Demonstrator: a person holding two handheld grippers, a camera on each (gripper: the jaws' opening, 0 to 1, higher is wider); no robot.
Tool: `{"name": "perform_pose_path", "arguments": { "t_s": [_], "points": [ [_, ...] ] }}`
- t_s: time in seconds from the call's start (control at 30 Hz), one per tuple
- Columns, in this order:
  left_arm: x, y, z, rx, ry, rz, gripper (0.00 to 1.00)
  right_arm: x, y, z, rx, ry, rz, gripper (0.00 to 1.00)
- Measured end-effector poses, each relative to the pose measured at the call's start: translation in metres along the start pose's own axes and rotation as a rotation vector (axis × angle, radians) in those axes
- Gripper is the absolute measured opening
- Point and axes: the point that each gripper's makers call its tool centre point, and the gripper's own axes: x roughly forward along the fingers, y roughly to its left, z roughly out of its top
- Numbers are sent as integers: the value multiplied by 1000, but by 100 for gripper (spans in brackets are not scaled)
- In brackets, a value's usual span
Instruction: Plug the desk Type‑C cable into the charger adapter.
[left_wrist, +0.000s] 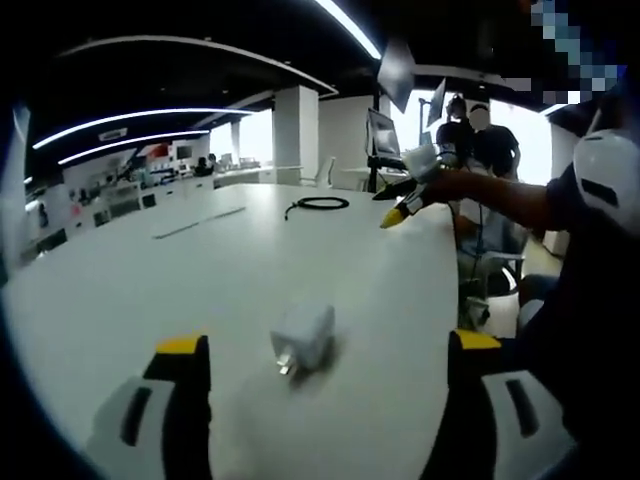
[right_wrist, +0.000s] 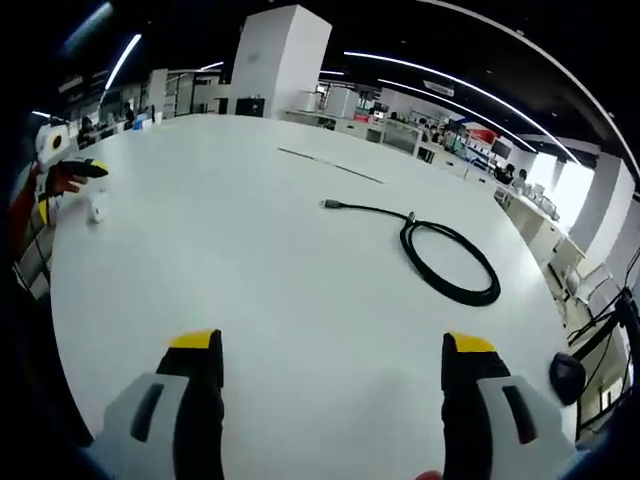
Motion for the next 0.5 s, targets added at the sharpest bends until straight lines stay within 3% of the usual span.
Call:
{"name": "perform_pose_path", "arguments": {
  "t_s": [0.5],
  "points": [
    [3, -1, 0, 0, 10, -4, 99, 17, -43, 2, 2, 34, -32, 82]
  ]
}}
